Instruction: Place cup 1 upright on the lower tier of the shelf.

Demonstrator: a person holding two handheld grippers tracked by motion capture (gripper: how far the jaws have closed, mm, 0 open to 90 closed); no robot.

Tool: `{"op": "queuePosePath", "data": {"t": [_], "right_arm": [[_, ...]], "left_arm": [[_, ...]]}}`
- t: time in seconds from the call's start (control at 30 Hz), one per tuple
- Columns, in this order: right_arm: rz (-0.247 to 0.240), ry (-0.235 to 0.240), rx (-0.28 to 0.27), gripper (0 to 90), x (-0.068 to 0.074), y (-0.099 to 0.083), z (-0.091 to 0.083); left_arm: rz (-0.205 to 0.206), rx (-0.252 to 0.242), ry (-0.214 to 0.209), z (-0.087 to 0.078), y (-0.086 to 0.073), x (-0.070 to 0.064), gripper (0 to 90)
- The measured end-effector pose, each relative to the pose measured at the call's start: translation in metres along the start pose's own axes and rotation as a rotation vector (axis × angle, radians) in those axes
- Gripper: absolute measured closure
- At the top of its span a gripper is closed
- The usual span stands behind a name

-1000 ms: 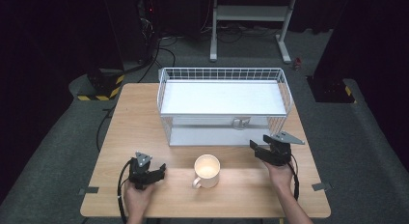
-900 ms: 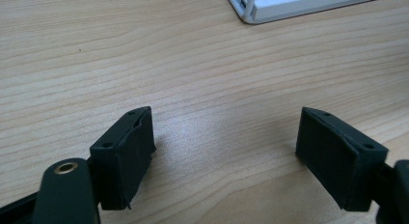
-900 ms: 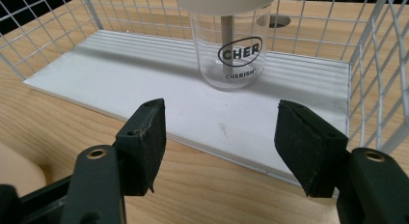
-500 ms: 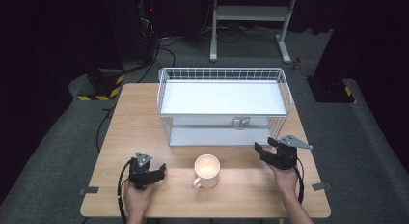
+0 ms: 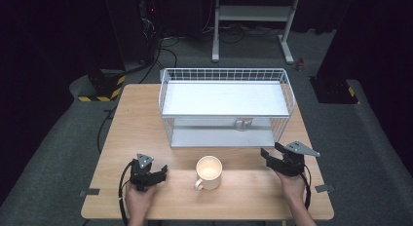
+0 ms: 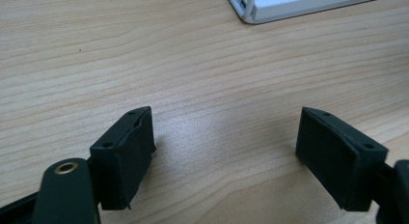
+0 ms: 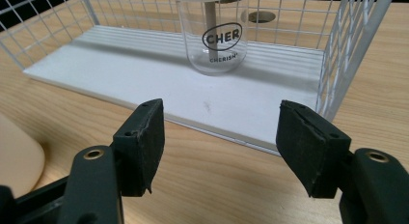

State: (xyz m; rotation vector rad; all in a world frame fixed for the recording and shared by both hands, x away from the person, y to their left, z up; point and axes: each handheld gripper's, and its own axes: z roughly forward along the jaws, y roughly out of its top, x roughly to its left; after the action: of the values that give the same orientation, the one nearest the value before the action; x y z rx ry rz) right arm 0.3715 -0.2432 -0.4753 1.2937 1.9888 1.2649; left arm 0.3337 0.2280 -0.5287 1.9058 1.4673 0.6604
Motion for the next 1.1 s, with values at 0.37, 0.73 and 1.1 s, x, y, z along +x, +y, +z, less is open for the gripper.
{"op": "queuePosePath", "data": {"t": [0.37,0.73,1.1], "right_arm": [[0.012,-0.007,0.000,34.2,-0.003,-0.011,-0.009],[0.009,-0.019,0.010,33.6,-0.005,-0.023,-0.014],[0.013,-0.035,0.030,33.4,-0.007,-0.041,-0.019]], "left_arm": [[0.000,0.000,0.000,0.000,0.000,0.000,21.4],[0.000,0.000,0.000,0.000,0.000,0.000,21.4],[0.000,0.000,0.000,0.000,0.000,0.000,21.4]]}}
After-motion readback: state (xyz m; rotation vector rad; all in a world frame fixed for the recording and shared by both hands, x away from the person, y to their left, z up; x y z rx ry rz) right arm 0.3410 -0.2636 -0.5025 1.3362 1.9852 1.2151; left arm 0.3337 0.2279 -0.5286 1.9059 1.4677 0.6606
